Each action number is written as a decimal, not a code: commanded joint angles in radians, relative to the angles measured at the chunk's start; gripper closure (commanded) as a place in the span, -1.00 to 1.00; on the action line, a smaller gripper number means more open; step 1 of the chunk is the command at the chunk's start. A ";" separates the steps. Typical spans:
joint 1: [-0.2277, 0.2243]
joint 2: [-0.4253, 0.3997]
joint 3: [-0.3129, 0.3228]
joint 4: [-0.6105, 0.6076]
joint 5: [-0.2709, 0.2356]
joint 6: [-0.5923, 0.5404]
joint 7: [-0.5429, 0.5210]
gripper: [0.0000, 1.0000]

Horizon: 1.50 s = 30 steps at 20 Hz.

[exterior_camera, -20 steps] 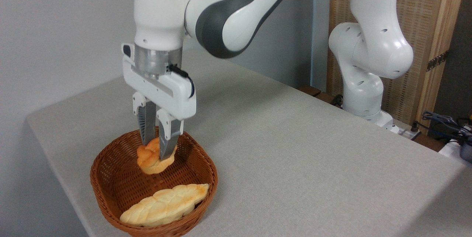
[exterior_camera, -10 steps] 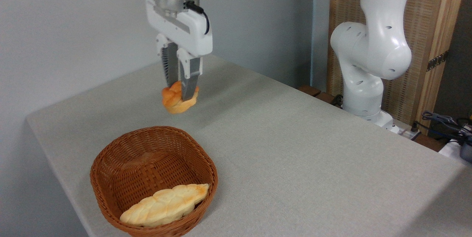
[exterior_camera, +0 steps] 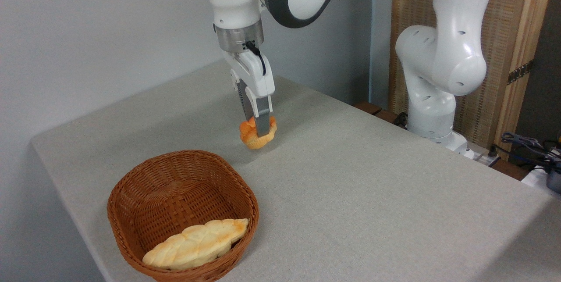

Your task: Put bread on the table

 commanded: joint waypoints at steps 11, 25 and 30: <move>-0.017 0.013 0.009 -0.015 0.013 0.015 0.015 -1.00; -0.005 0.124 0.067 0.350 0.010 -0.131 -0.051 -1.00; 0.000 0.226 0.110 0.583 0.006 -0.294 -0.051 -1.00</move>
